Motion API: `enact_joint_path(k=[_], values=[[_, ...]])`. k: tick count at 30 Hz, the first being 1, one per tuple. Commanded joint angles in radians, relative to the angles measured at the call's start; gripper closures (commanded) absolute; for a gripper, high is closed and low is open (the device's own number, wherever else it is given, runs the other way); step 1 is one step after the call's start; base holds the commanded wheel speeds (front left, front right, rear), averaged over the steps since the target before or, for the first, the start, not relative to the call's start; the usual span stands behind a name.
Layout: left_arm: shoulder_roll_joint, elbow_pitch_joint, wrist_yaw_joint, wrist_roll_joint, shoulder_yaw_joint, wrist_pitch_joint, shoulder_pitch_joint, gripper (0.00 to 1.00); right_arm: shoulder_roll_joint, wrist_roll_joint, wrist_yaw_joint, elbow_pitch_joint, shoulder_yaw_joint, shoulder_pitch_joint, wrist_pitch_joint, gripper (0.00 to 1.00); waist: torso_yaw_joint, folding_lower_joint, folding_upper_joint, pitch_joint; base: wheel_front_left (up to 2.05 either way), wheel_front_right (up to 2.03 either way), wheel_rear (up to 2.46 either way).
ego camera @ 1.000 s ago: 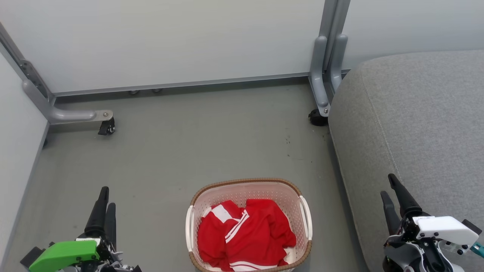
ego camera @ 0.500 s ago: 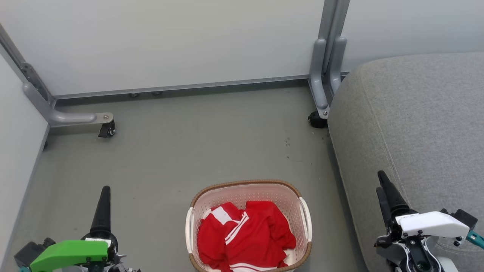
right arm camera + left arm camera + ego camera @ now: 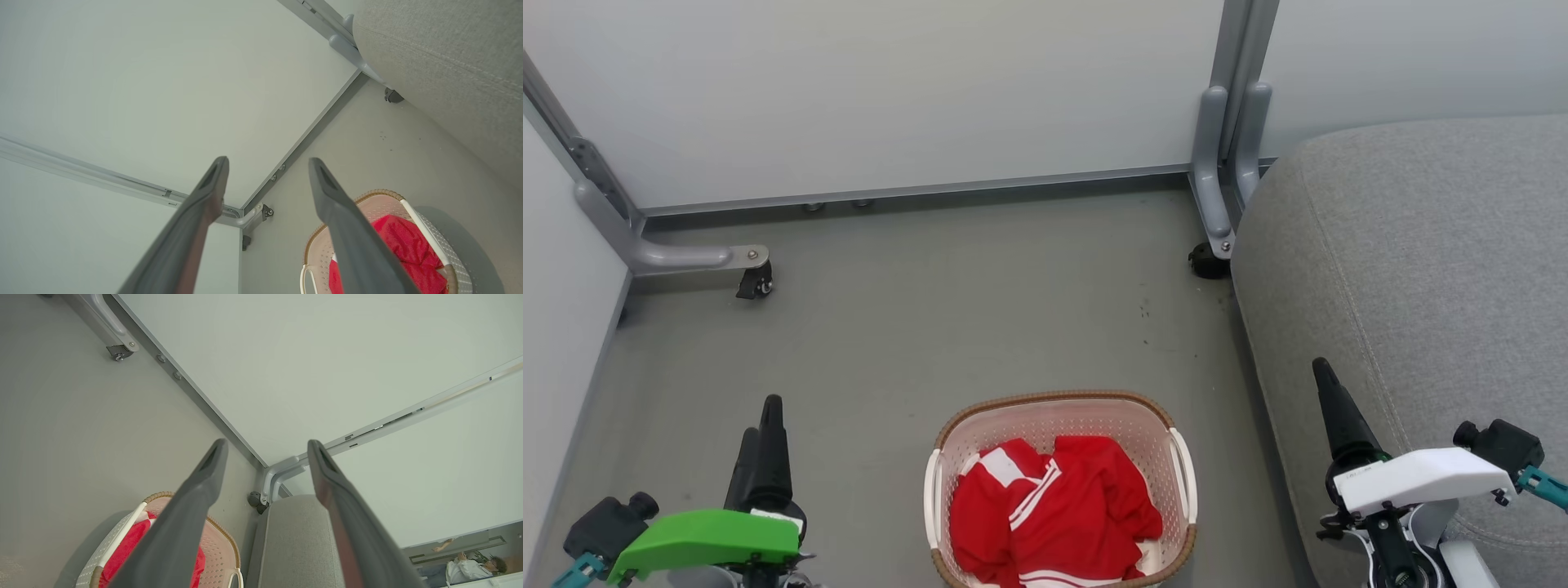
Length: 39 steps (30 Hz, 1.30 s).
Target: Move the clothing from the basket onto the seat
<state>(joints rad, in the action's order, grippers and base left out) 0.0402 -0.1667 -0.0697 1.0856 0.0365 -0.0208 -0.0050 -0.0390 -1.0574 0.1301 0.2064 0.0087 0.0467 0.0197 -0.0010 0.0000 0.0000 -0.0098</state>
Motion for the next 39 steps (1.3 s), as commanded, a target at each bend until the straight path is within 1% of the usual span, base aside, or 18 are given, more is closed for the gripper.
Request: enact_joint_path(k=[1, 6, 11, 23, 29, 39], values=[[0.005, 0.024, 0.009, -0.049, -0.005, -0.011, 0.002, 0.0, -0.005, 0.052, 0.0, -0.024, 0.006, 0.008, 0.012, 0.0, 0.001, 0.0, 0.0, 0.0, 0.0, 0.0, 0.0], [0.006, 0.042, 0.019, -0.133, -0.021, -0.029, 0.01, 0.0, -0.006, 0.178, 0.0, -0.032, 0.03, 0.006, 0.03, 0.0, 0.003, 0.0, 0.0, 0.0, 0.0, 0.0, 0.0], [0.006, 0.056, 0.027, -0.21, -0.032, -0.047, 0.021, 0.0, -0.006, 0.266, 0.0, -0.044, 0.047, 0.002, 0.047, 0.0, 0.004, 0.0, 0.0, -0.002, 0.0, 0.0, 0.0], [0.008, 0.08, 0.042, -0.361, -0.051, -0.085, 0.035, 0.0, -0.008, 0.423, 0.0, -0.068, 0.086, -0.003, 0.086, 0.0, 0.005, 0.0, 0.0, -0.007, 0.0, 0.0, 0.0], [0.008, 0.089, 0.038, -0.447, -0.065, -0.102, 0.031, 0.0, -0.009, 0.474, 0.0, -0.07, 0.075, -0.013, 0.103, 0.0, 0.009, 0.0, 0.0, -0.009, 0.0, 0.0, 0.0], [0.009, 0.104, 0.044, -0.555, -0.078, -0.129, 0.034, 0.0, -0.009, 0.588, 0.001, -0.072, 0.101, -0.012, 0.13, 0.0, 0.015, 0.0, 0.0, -0.007, 0.0, 0.0, 0.0]])
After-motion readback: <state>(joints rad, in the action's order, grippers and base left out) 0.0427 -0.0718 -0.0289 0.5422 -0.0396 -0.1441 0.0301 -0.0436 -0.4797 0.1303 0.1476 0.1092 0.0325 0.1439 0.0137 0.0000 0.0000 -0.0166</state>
